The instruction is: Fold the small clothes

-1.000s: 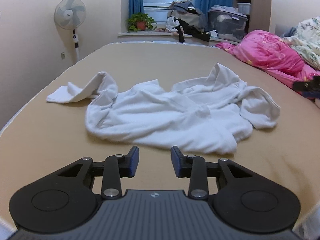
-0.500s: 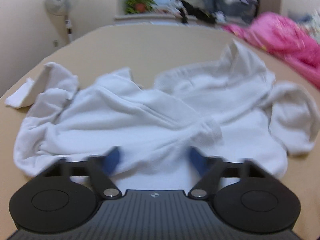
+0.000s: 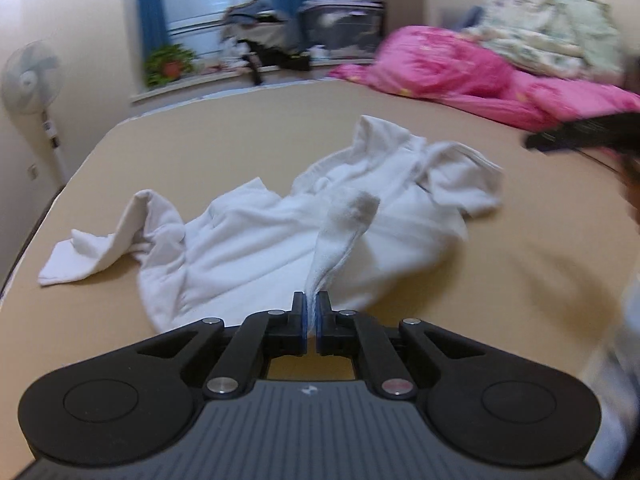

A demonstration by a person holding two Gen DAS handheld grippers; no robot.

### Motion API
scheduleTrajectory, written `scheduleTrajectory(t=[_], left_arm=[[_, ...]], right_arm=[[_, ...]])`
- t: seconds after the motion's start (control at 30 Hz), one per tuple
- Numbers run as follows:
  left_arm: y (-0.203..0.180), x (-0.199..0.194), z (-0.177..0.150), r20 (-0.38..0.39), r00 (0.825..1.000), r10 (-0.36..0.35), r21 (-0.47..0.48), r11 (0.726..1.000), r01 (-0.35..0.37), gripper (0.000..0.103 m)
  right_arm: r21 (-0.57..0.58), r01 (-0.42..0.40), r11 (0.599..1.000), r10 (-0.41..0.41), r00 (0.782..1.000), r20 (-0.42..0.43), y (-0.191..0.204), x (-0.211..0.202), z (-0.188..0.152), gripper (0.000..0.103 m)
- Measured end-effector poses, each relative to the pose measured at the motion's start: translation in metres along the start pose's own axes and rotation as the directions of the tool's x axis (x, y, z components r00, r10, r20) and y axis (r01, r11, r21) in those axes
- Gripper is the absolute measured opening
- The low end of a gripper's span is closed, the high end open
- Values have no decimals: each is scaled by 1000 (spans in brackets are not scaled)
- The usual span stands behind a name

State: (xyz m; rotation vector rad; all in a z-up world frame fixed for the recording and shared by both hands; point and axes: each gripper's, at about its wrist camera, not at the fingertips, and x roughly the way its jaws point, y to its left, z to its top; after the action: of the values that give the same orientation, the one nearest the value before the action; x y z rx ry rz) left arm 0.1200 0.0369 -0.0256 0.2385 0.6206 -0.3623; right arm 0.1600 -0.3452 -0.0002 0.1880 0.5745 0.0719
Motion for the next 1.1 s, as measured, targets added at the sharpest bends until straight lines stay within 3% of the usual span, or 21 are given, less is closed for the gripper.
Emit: scheduleTrajectory(t=[0.07, 0.1, 0.17, 0.23, 0.33, 0.4, 0.43, 0.5, 0.57, 0.67, 0.77, 0.8, 0.87, 0.9, 0.93, 1.03, 1.1], left_arm=[[12, -25, -15, -1, 1000, 7, 67, 998, -7, 3], [23, -35, -23, -3, 1000, 0, 56, 998, 0, 3], [46, -45, -36, -14, 999, -34, -41, 999, 33, 3], [69, -47, -42, -41, 995, -93, -177, 981, 84, 3], [91, -53, -42, -30, 996, -84, -307, 949, 71, 8], [103, -56, -43, -26, 993, -114, -383, 919, 95, 26], [106, -54, -42, -32, 991, -126, -407, 908, 102, 31], [106, -44, -42, -73, 984, -165, -435, 893, 118, 52], [103, -28, -45, -157, 971, -180, -433, 896, 96, 56], [95, -6, -42, -219, 948, -231, -444, 889, 114, 56], [87, 8, -42, -224, 934, -280, -457, 876, 153, 56], [84, 12, -41, -232, 930, -286, -452, 878, 158, 56], [76, 19, -41, -252, 927, -277, -428, 891, 150, 53], [73, 22, -42, -272, 927, -260, -405, 904, 135, 30], [71, 27, -44, -297, 923, -244, -377, 918, 121, 15], [70, 25, -48, -318, 928, -195, -306, 947, 95, 7], [78, 17, -48, -295, 949, -107, -274, 962, 24, 7]], right_arm=[[20, 14, 1000, -14, 1000, -1, -4, -2, 0, 50], [19, 17, 1000, -17, 1000, 0, -5, -2, 0, 50], [0, 24, 1000, -24, 1000, -3, -4, -1, -2, 49], [-24, 32, 999, -33, 999, -3, 0, 2, -4, 43], [-40, 4, 999, -5, 1000, -31, 1, 12, -7, 35], [-45, -17, 999, 14, 997, -70, 3, 24, -8, 35], [-54, -25, 998, 19, 995, -102, 4, 33, -9, 35], [-74, -10, 997, -2, 987, -159, 6, 51, -12, 37], [-86, 5, 996, -21, 982, -188, 8, 68, -14, 55], [-122, 31, 992, -55, 979, -197, 11, 89, -21, 65], [-153, 25, 988, -56, 978, -201, 14, 108, -26, 64], [-159, 24, 987, -55, 978, -199, 13, 113, -27, 60], [-149, 24, 989, -56, 976, -209, 9, 120, -23, 19], [-131, 26, 991, -53, 977, -205, 6, 122, -18, 13], [-117, 21, 993, -44, 980, -195, 2, 125, -9, 9], [-153, 15, 988, -38, 989, -145, -9, 138, 34, 6], [-165, 89, 982, -104, 991, -87, -22, 148, 73, 6]])
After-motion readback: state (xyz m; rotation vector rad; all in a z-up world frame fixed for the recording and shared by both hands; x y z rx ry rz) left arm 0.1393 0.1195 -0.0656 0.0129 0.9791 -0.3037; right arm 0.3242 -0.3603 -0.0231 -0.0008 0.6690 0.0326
